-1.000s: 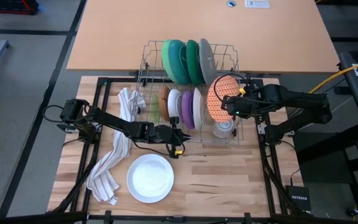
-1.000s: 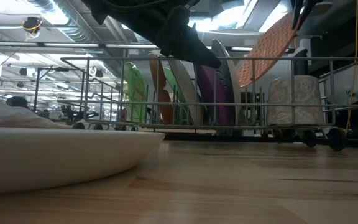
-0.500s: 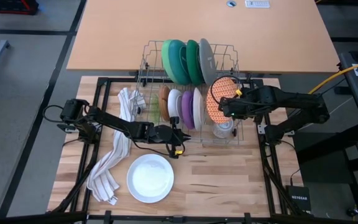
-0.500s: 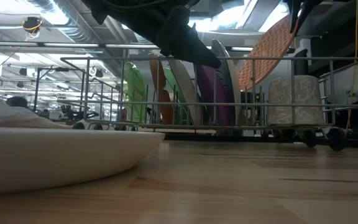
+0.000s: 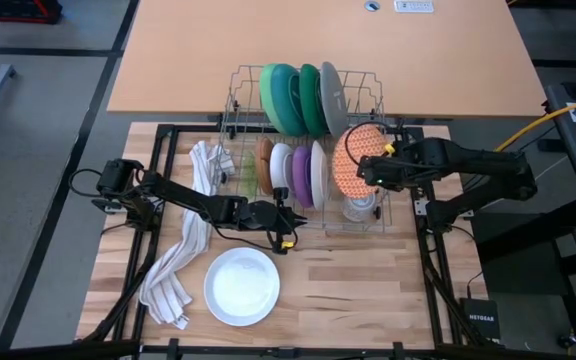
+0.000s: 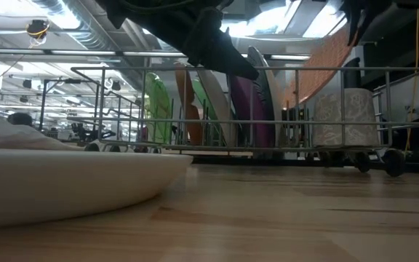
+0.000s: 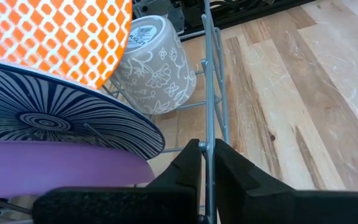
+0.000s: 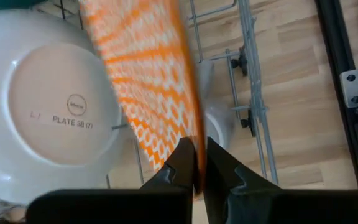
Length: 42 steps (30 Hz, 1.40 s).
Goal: Sort dishes
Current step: Put the orange plate into the dish rack
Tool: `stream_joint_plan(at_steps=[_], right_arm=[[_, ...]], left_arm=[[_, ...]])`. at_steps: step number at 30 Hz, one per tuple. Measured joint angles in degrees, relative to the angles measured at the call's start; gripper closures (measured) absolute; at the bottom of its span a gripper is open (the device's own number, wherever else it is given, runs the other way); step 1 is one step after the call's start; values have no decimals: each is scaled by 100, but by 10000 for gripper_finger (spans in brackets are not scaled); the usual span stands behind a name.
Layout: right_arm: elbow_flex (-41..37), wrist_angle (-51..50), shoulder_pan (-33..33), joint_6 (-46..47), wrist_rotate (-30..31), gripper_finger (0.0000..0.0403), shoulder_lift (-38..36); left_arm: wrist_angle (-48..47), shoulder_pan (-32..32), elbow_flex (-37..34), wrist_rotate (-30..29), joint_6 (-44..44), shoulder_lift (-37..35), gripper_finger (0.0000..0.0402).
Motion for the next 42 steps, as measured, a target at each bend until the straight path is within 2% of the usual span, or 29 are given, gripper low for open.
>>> stream_joint_plan(at_steps=[9, 20, 42], right_arm=[[-20, -126, 2, 205, 15, 391, -264], [-7, -45, 4, 278, -47, 391, 111], [199, -47, -2, 748, -227, 391, 212]], left_arm=[[1, 18, 0, 8, 12, 0, 380], [-2, 25, 0, 17, 12, 0, 382], [0, 25, 0, 8, 84, 0, 386]])
